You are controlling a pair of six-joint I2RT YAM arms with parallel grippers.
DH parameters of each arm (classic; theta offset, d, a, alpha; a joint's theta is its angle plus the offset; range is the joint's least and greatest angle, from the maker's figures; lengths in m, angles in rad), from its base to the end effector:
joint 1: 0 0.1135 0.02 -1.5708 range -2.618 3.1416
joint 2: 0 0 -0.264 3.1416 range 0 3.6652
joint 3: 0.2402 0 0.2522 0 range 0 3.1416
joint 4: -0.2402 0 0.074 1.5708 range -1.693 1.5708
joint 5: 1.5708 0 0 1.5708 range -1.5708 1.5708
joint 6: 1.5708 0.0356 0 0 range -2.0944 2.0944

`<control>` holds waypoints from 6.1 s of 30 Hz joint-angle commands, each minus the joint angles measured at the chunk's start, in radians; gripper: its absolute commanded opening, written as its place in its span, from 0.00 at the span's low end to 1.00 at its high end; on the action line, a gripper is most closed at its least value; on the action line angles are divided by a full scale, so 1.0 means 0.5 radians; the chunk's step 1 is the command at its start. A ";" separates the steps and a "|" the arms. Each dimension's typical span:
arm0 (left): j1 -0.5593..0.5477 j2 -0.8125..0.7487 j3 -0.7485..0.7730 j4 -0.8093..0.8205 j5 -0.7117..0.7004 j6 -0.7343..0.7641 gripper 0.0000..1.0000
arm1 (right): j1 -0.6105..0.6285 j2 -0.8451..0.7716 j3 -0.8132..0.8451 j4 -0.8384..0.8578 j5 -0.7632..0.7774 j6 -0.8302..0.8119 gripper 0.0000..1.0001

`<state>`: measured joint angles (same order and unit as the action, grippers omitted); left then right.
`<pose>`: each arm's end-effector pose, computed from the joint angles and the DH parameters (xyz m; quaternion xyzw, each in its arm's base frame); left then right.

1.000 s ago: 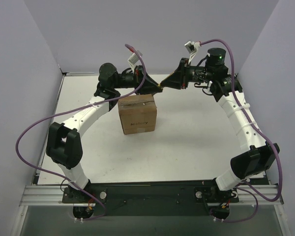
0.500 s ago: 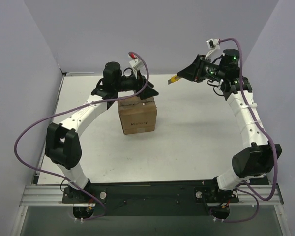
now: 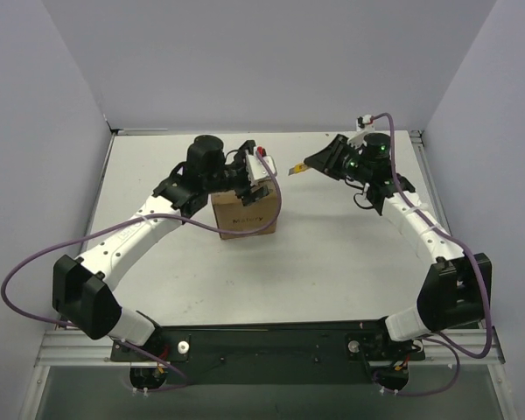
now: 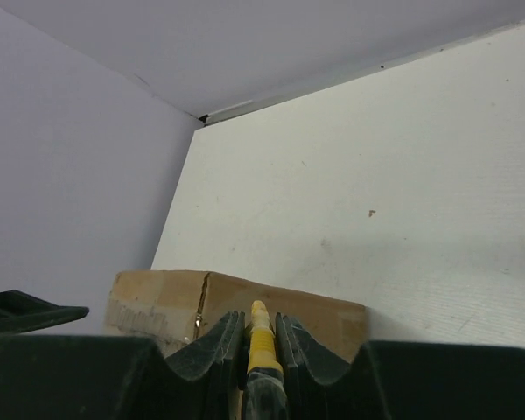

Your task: Unpack the express box

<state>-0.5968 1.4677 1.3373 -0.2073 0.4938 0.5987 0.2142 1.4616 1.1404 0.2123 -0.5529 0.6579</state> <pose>0.2741 -0.2067 0.3688 0.5621 0.5744 -0.1989 0.5609 0.3344 0.0919 0.3442 -0.0201 0.7388 0.4555 0.4963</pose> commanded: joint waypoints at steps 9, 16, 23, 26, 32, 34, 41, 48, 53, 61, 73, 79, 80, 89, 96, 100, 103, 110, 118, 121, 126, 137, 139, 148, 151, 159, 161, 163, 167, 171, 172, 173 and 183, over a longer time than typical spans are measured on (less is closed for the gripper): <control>-0.012 0.050 -0.042 -0.156 -0.027 0.251 0.83 | 0.105 -0.141 -0.084 0.447 0.170 0.086 0.00; -0.015 0.096 -0.048 -0.119 -0.043 0.254 0.83 | 0.154 -0.088 -0.038 0.484 0.161 0.092 0.00; -0.012 0.108 -0.076 -0.070 -0.064 0.241 0.83 | 0.222 -0.079 -0.020 0.438 0.185 0.019 0.00; -0.012 0.114 -0.076 -0.055 -0.076 0.235 0.83 | 0.240 -0.064 -0.014 0.422 0.195 -0.005 0.00; -0.012 0.123 -0.073 -0.046 -0.076 0.235 0.83 | 0.265 -0.049 0.002 0.401 0.222 -0.018 0.00; -0.012 0.126 -0.067 -0.042 -0.080 0.229 0.83 | 0.268 -0.045 0.002 0.401 0.222 -0.015 0.00; -0.015 0.151 -0.051 -0.021 -0.083 0.189 0.83 | 0.286 -0.012 0.011 0.404 0.207 -0.012 0.00; -0.015 0.169 -0.048 -0.015 -0.092 0.174 0.83 | 0.286 -0.055 0.005 0.382 0.296 -0.024 0.00; -0.015 0.175 -0.048 -0.003 -0.092 0.171 0.83 | 0.286 -0.073 0.002 0.395 0.336 -0.015 0.00; -0.015 0.185 -0.045 0.000 -0.086 0.156 0.83 | 0.286 -0.061 -0.032 0.490 0.321 0.080 0.00; -0.015 0.191 -0.048 0.007 -0.110 0.146 0.83 | 0.302 -0.015 0.011 0.475 0.247 0.065 0.00; -0.015 0.209 -0.045 0.028 -0.132 0.143 0.83 | 0.317 -0.003 0.035 0.434 0.204 0.019 0.00; -0.015 0.215 -0.045 0.031 -0.135 0.143 0.82 | 0.317 0.004 0.042 0.413 0.198 0.019 0.00; -0.024 0.249 -0.048 0.126 -0.358 0.067 0.81 | 0.311 0.065 0.183 0.153 0.176 -0.039 0.00; -0.027 0.283 -0.045 0.181 -0.533 0.030 0.79 | 0.286 0.099 0.244 0.030 0.106 -0.052 0.00; -0.027 0.271 -0.058 0.172 -0.497 0.030 0.79 | 0.256 0.083 0.217 0.081 0.124 -0.018 0.00; -0.027 0.243 -0.085 0.148 -0.439 0.024 0.78 | 0.185 0.108 0.210 0.222 0.091 0.077 0.00; -0.027 0.203 -0.128 0.117 -0.353 0.008 0.78 | 0.155 0.252 0.293 0.376 0.017 0.144 0.00; -0.030 0.197 -0.137 0.089 -0.322 -0.016 0.78 | 0.179 0.335 0.355 0.453 -0.011 0.218 0.00; -0.030 0.194 -0.143 0.086 -0.322 -0.016 0.77 | 0.185 0.329 0.342 0.474 -0.023 0.246 0.00; -0.030 0.197 -0.147 0.089 -0.319 -0.013 0.77 | 0.201 0.314 0.312 0.484 -0.032 0.255 0.00; -0.030 0.209 -0.140 0.096 -0.313 -0.016 0.77 | 0.231 0.289 0.269 0.471 0.029 0.188 0.00; -0.030 0.212 -0.140 0.096 -0.316 -0.016 0.77 | 0.228 0.280 0.256 0.477 0.047 0.163 0.00; -0.030 0.209 -0.140 0.086 -0.313 -0.019 0.77 | 0.228 0.277 0.256 0.493 0.093 0.099 0.00; -0.030 0.212 -0.137 0.086 -0.313 -0.016 0.77 | 0.234 0.289 0.266 0.474 0.084 0.086 0.00; -0.030 0.215 -0.137 0.093 -0.310 -0.016 0.77 | 0.259 0.295 0.269 0.404 0.078 0.053 0.00; -0.030 0.218 -0.134 0.096 -0.313 -0.013 0.77 | 0.262 0.298 0.275 0.382 0.072 0.046 0.00; -0.030 0.225 -0.131 0.102 -0.322 -0.019 0.77 | 0.268 0.298 0.290 0.355 0.063 0.037 0.00; -0.030 0.246 -0.122 0.111 -0.353 -0.025 0.77 | 0.265 0.268 0.290 0.269 0.050 0.016 0.00; -0.027 0.264 -0.116 0.129 -0.389 -0.035 0.77 | 0.262 0.267 0.321 0.165 -0.017 -0.021 0.00; -0.027 0.274 -0.113 0.132 -0.414 -0.041 0.77 | 0.262 0.267 0.333 0.137 -0.035 -0.024 0.00; -0.027 0.277 -0.107 0.138 -0.426 -0.050 0.76 | 0.259 0.261 0.324 0.113 -0.051 -0.030 0.00; -0.027 0.313 -0.079 0.151 -0.518 -0.062 0.75 | 0.210 0.212 0.287 0.039 -0.106 -0.079 0.00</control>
<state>-0.6174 1.5925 1.2812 -0.1215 0.2985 0.5941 0.3264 1.6249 1.2755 0.3134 -0.5320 0.6594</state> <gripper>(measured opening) 0.761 0.185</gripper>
